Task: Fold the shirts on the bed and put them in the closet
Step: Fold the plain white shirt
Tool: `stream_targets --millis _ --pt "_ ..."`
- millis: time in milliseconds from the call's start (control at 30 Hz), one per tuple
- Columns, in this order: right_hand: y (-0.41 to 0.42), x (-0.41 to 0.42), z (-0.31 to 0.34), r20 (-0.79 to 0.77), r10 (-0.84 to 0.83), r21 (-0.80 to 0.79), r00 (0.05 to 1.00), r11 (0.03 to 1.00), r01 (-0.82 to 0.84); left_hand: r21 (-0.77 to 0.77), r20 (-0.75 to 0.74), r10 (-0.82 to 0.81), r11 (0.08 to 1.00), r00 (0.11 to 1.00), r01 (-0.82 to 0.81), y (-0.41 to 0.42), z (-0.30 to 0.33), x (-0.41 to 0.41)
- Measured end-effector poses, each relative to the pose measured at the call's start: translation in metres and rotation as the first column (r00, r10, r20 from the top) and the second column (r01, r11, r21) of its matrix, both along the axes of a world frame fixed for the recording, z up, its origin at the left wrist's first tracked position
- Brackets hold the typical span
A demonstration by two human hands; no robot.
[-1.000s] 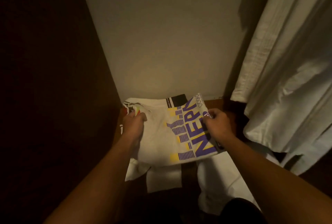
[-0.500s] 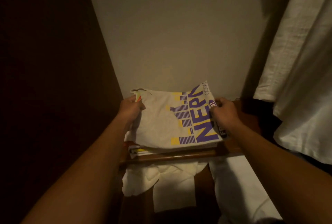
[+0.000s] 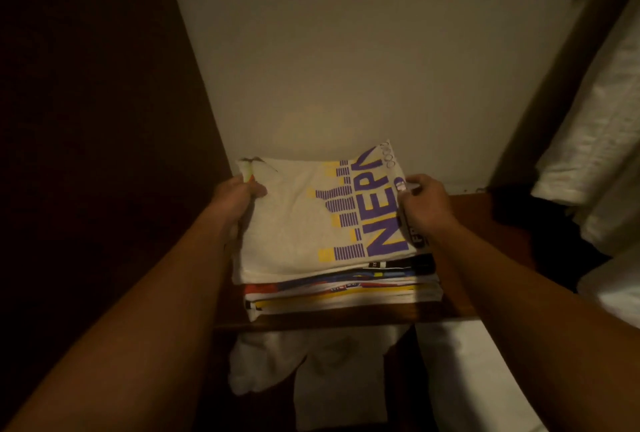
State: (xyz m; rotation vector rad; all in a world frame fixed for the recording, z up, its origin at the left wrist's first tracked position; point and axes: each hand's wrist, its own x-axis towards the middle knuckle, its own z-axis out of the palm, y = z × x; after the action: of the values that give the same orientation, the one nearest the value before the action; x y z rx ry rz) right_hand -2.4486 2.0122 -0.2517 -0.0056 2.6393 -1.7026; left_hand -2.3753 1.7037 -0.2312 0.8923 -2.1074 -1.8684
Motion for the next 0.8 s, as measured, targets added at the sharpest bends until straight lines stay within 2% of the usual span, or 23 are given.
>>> stream_targets --millis 100,267,367,433,500,567,600,633,700,733,800 --pt "0.003 0.002 -0.029 0.069 -0.012 0.104 0.998 0.995 0.004 -0.016 0.192 -0.061 0.998 0.979 0.066 0.005 -0.026 0.01" --pt "0.007 -0.009 -0.028 0.052 -0.005 0.137 0.999 0.991 -0.002 -0.165 0.077 0.015 0.986 0.997 -0.002 0.005 -0.033 0.003" --pt "0.013 -0.009 -0.032 0.04 0.006 0.194 0.999 0.981 -0.013 -0.337 0.171 0.028 0.941 0.985 0.032 -0.003 -0.039 0.0" --pt "0.016 -0.005 -0.039 0.054 0.043 0.335 0.998 0.94 -0.059 -0.488 0.332 0.043 0.863 0.942 0.133 -0.003 -0.044 0.007" --pt "0.014 -0.001 -0.039 -0.01 0.068 0.548 0.998 0.835 -0.051 -0.652 0.435 0.123 0.726 0.892 0.217 0.006 -0.046 0.012" --pt "0.004 0.001 -0.031 -0.17 0.136 0.729 0.976 0.684 0.032 -0.828 0.378 0.199 0.509 0.904 0.234 0.023 -0.044 0.014" --pt "-0.004 0.003 -0.026 -0.257 0.193 0.758 0.947 0.648 0.074 -0.891 0.296 0.177 0.406 0.939 0.204 0.033 -0.043 0.013" --pt "-0.013 0.004 -0.022 -0.313 0.256 0.764 0.915 0.64 0.083 -0.923 0.21 0.108 0.348 0.972 0.161 0.043 -0.041 0.011" --pt "-0.03 0.007 -0.021 -0.306 0.374 0.775 0.876 0.632 0.001 -0.919 0.177 -0.095 0.341 0.98 0.199 0.058 -0.041 0.007" --pt "-0.036 0.007 -0.026 -0.25 0.423 0.792 0.871 0.606 -0.068 -0.898 0.24 -0.174 0.334 0.955 0.287 0.061 -0.047 0.003" --pt "-0.037 0.006 -0.041 -0.074 0.483 0.836 0.873 0.507 -0.21 -0.819 0.426 -0.22 0.32 0.878 0.477 0.054 -0.067 -0.001"
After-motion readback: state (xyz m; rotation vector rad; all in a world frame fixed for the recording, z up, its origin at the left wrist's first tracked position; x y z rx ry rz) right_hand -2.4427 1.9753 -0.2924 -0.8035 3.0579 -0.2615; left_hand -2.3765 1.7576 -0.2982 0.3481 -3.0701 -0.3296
